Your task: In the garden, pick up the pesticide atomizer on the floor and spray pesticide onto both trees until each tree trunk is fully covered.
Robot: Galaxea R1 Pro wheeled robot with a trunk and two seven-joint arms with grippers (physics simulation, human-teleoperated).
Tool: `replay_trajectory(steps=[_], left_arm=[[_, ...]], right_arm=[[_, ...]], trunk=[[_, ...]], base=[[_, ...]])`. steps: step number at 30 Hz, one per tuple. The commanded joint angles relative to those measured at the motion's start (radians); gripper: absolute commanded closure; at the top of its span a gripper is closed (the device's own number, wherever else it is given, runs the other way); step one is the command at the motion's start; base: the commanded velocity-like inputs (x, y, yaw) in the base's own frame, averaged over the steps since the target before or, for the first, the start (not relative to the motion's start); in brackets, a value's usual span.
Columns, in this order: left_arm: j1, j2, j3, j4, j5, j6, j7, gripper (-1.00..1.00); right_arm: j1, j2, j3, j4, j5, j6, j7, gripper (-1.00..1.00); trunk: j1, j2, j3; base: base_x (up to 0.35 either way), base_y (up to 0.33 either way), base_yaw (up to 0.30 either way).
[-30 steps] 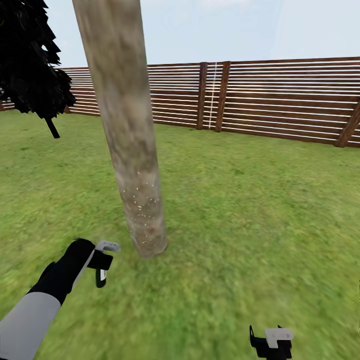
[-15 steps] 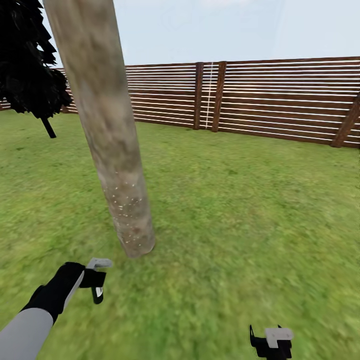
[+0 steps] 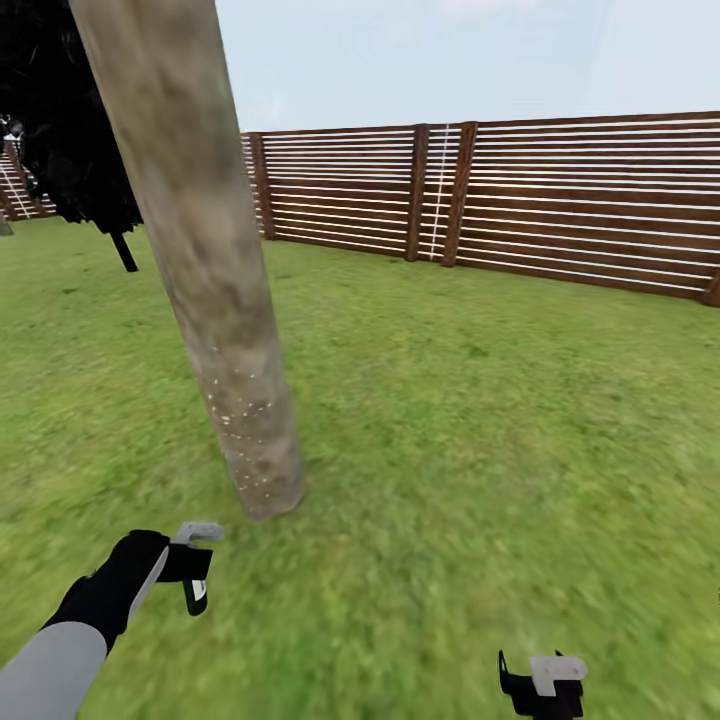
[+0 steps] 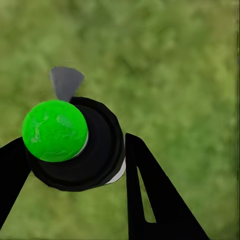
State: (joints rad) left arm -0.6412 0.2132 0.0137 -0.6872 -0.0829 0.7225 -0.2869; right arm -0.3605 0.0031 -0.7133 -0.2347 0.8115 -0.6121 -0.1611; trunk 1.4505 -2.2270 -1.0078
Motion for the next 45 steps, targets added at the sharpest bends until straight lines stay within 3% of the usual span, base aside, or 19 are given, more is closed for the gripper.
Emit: replay_trajectory(steps=[1, 6, 9, 11, 19, 32, 45], left_arm=[[0.000, 0.000, 0.000, 0.001, 0.000, 0.000, 0.000, 1.00], [0.000, 0.002, 0.000, 0.001, -0.002, 0.001, 0.006, 1.00], [0.000, 0.000, -0.001, 0.002, 0.005, 0.003, 0.117, 1.00], [0.000, -0.003, -0.002, 0.009, 0.012, 0.006, 0.146, 1.00], [0.000, -0.021, -0.002, 0.010, 0.014, 0.008, 0.138, 1.00], [0.000, -0.021, 0.002, 0.009, 0.014, 0.008, 0.133, 1.00], [0.000, -0.021, 0.002, 0.008, 0.014, 0.008, 0.133, 1.00]], right_arm=[[0.000, 0.000, 0.000, 0.000, 0.000, 0.000, 0.000, -1.00], [0.000, 0.000, 0.000, 0.000, 0.000, 0.000, 0.000, -1.00], [0.000, 0.000, 0.000, 0.000, 0.000, 0.000, 0.000, -1.00], [0.000, 0.000, 0.000, 0.000, 0.000, 0.000, 0.000, -1.00], [0.000, 0.000, 0.000, 0.000, 0.000, 0.000, 0.000, -1.00], [0.000, 0.000, 0.000, 0.000, 0.000, 0.000, 0.000, -1.00], [0.000, 0.000, 0.000, 0.000, 0.000, 0.000, 0.000, -1.00]], trunk=[[0.000, 0.000, 0.000], [0.000, 0.000, 0.000], [0.000, 0.000, 0.000], [0.000, 0.000, 0.000], [0.000, 0.000, 0.000], [0.000, 0.000, 0.000], [0.000, 0.000, 0.000]], base=[[0.178, -0.246, 0.002], [0.180, -0.243, 0.000], [0.166, -0.243, 0.000], [0.158, -0.243, 0.000], [0.116, -0.260, 0.140], [0.186, -0.237, 0.118], [0.011, -0.272, 0.258]])
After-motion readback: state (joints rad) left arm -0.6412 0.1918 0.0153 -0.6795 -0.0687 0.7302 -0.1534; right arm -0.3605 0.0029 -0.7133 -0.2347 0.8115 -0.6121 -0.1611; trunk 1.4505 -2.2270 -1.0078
